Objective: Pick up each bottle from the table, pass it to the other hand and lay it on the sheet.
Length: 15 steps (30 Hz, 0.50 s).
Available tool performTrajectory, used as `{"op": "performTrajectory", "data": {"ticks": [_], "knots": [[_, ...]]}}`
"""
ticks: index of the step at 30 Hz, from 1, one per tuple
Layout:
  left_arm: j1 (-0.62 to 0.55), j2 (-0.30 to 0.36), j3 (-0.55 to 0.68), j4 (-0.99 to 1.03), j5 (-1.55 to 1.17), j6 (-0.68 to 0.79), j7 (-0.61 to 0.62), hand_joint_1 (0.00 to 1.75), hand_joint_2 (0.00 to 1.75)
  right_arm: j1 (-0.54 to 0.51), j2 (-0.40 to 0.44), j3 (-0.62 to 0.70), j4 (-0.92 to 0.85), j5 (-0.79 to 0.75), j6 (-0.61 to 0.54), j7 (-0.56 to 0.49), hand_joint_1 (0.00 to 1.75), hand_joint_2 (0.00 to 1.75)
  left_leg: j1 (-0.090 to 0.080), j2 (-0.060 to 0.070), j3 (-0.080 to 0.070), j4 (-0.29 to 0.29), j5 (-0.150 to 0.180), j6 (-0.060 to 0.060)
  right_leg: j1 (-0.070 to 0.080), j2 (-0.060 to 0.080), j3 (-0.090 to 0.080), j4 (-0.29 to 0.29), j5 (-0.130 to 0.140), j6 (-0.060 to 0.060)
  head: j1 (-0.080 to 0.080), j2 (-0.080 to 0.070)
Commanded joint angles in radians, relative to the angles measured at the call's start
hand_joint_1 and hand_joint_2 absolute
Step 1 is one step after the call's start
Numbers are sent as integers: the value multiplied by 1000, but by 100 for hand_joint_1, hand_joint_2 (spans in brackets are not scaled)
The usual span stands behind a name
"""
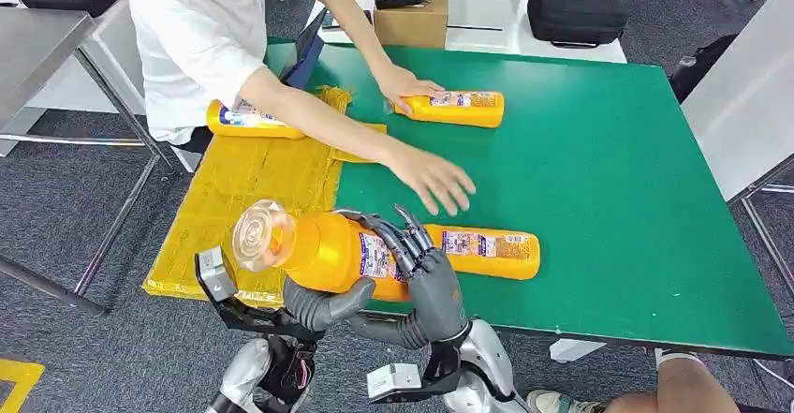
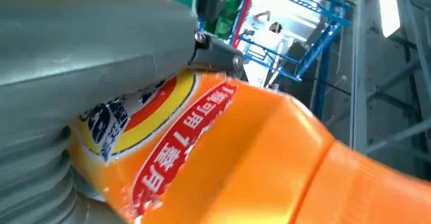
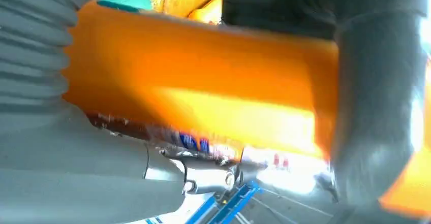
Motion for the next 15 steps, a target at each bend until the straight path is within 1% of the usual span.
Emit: {"op": "performTrajectory", "data": {"ticks": [1, 6, 7, 8, 9, 10, 11, 13, 14, 15], "knots": [[-70, -30, 42, 139, 69, -10, 13, 175, 175, 28, -43, -23, -169, -19, -6, -23, 0, 0, 1, -2, 4, 0, -2, -1, 1, -3, 5, 0, -2, -2, 0, 0], [-70, -30, 42, 139, 69, -10, 13, 175, 175, 28, -43, -23, -169, -19, -6, -23, 0, 0, 1, -2, 5, 0, -2, -1, 1, -3, 6, 0, -3, -2, 0, 0], [-68, -30, 49, 134, 77, -9, 15, 175, 175, 34, -44, -34, -187, -22, -7, -23, 0, 0, 1, -1, 6, 1, -3, -2, 2, -3, 8, 0, -3, -3, 0, 0], [-65, -27, 57, 130, 85, -8, 16, 175, 175, 41, -48, -43, -207, -29, -5, -25, 0, 0, 0, -1, 3, 0, -1, -1, 1, -2, 3, 0, -2, -2, 0, 0], [-62, -25, 62, 127, 88, -6, 16, 175, 175, 46, -51, -49, -220, -28, -7, -25, 0, 0, 1, 0, 4, 1, -2, -1, 1, -2, 4, 0, -2, -2, 0, 0], [-84, -18, 149, 130, -281, 335, -87, 175, 175, 121, -68, -110, -398, -42, -81, -73, 0, 0, 1, 0, 4, 0, -2, -1, 1, -2, 4, 0, -2, -2, 0, 0], [-91, -20, 167, 137, -404, 435, -108, 175, 175, 125, -69, -117, -426, -43, -114, -82, 0, 0, 1, 0, 4, 1, -2, -1, 1, -2, 4, 0, -2, -2, 0, 0], [-94, -20, 191, 140, -413, 425, -108, 175, 175, 125, -74, -118, -454, -45, -112, -72, 0, 0, 1, 0, 6, 0, -3, -2, 2, -2, 6, 0, -3, -3, 0, 0], [-94, -20, 191, 140, -413, 425, -108, 175, 175, 125, -74, -118, -454, -45, -112, -72, 0, 0, 1, 0, 1, 0, -1, -1, 1, -2, 1, 0, -1, -1, 0, 0], [-94, -20, 191, 140, -413, 425, -108, 175, 175, 125, -74, -118, -454, -45, -112, -72, 0, 0, 1, 0, 3, 0, -2, -1, 1, -1, 3, 0, -2, -2, 0, 0]]}}
